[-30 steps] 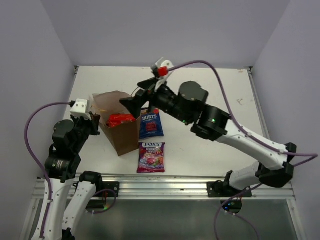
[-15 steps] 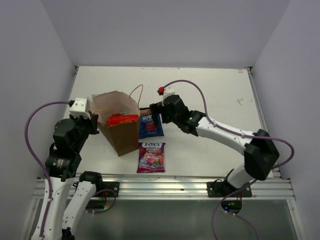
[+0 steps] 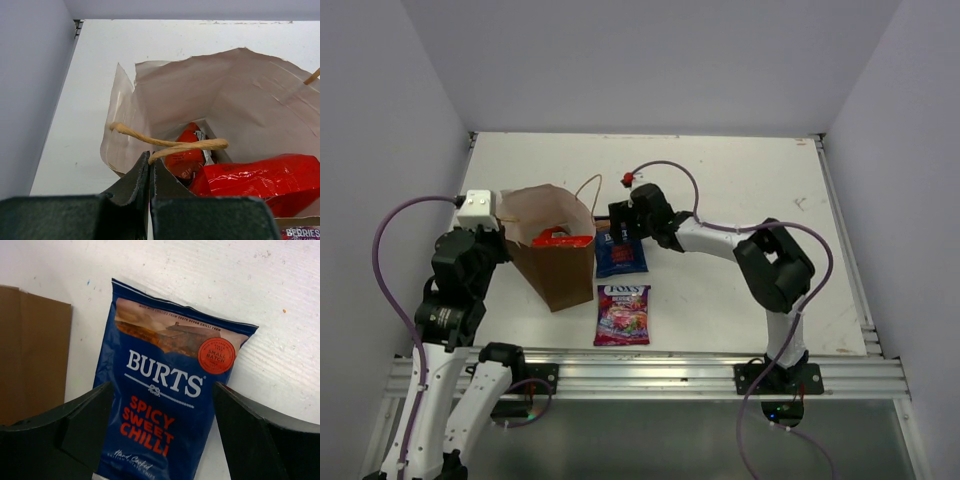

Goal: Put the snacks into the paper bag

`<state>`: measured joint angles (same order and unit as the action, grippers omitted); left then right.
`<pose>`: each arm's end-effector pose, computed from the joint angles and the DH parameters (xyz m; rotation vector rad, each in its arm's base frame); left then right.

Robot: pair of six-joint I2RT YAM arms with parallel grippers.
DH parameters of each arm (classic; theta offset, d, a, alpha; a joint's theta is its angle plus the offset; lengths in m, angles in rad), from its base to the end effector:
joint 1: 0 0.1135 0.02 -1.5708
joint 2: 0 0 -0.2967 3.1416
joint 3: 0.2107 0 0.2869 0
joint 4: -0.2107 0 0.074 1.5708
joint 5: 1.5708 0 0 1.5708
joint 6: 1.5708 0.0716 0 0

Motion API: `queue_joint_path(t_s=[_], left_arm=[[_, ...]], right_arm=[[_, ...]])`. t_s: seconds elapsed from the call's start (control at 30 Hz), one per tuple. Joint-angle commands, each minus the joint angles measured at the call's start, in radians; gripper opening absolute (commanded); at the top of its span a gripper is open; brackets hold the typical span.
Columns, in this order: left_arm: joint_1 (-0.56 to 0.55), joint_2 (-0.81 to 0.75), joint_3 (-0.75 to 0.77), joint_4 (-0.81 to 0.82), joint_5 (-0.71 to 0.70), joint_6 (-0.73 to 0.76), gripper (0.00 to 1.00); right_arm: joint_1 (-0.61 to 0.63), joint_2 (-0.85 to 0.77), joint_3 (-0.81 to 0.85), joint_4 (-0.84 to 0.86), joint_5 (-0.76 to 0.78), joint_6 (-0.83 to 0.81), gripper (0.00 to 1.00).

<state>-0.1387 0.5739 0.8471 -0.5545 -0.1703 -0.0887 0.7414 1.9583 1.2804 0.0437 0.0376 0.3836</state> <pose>0.1638 -0.0106 0.3679 -0.0722 1.8465 -0.0009 0.3747 0.3394 0.1727 -0.3821 2.2345 0.5754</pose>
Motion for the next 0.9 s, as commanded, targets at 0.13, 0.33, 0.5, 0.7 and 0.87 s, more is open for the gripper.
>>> queue_joint_path(t_s=[0.13,0.33,0.5,0.7,0.87], left_arm=[[-0.002,-0.031,0.020,0.059,0.029,0.040,0.00],[-0.002,-0.066,0.003,0.080,0.129,0.050,0.00],[-0.002,-0.074,0.000,0.076,0.146,0.049,0.00],[-0.002,-0.077,-0.003,0.073,0.152,0.046,0.00],[-0.004,-0.083,0.000,0.070,0.149,0.046,0.00]], right_arm=[[-0.013,0.062,0.028,0.055,0.048,-0.002,0.83],[-0.020,0.086,0.031,0.032,0.068,-0.012,0.80],[-0.022,0.111,0.039,0.002,0.071,0.001,0.71],[-0.020,0.134,0.013,-0.004,0.068,0.005,0.67],[-0.020,0.107,0.023,-0.041,0.071,-0.008,0.08]])
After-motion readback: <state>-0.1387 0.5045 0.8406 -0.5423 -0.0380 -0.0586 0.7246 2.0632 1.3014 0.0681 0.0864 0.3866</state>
